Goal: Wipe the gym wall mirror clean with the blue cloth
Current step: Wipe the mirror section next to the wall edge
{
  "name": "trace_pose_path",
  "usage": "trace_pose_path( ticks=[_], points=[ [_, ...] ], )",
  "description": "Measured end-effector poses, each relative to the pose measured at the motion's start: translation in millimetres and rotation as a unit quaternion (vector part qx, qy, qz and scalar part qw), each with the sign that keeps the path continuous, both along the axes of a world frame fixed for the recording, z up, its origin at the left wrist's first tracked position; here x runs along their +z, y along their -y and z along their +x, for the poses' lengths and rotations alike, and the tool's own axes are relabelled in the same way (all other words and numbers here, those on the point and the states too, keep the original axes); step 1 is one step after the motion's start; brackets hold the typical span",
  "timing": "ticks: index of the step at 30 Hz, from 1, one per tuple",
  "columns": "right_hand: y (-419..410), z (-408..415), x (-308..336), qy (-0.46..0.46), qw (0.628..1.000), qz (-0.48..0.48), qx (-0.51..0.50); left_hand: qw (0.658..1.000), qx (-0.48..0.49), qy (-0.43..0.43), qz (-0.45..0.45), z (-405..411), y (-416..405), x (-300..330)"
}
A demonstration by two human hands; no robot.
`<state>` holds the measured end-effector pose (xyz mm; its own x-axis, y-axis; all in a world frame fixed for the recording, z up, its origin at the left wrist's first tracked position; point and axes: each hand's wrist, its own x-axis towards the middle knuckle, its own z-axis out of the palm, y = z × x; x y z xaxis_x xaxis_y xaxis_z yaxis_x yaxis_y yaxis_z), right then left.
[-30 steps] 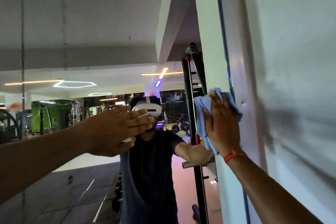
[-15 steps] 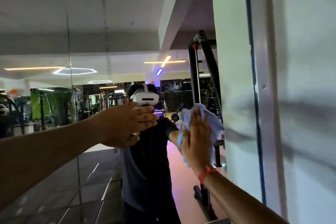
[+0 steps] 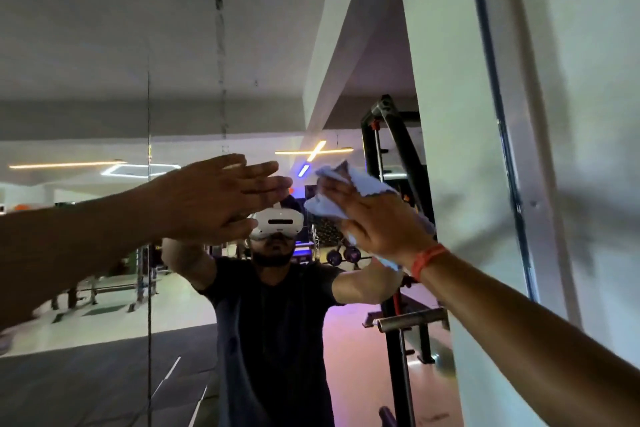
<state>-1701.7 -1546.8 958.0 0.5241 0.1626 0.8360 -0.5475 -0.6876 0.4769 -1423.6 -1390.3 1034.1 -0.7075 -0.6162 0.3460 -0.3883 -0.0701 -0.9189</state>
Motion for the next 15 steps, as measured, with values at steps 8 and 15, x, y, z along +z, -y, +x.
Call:
trace_pose_path(
  ticks=[8, 15],
  points=[
    [-21.3, 68.8, -37.2, 0.186, 0.975, 0.093, 0.076, 1.000, -0.024, -0.001, 0.015, 13.8, 2.4, -17.0],
    [-15.7, 42.0, -72.9, 0.305, 0.942, 0.121, 0.075, 0.998, -0.029, 0.026, 0.048, 39.9, -5.6, -65.8]
  ],
)
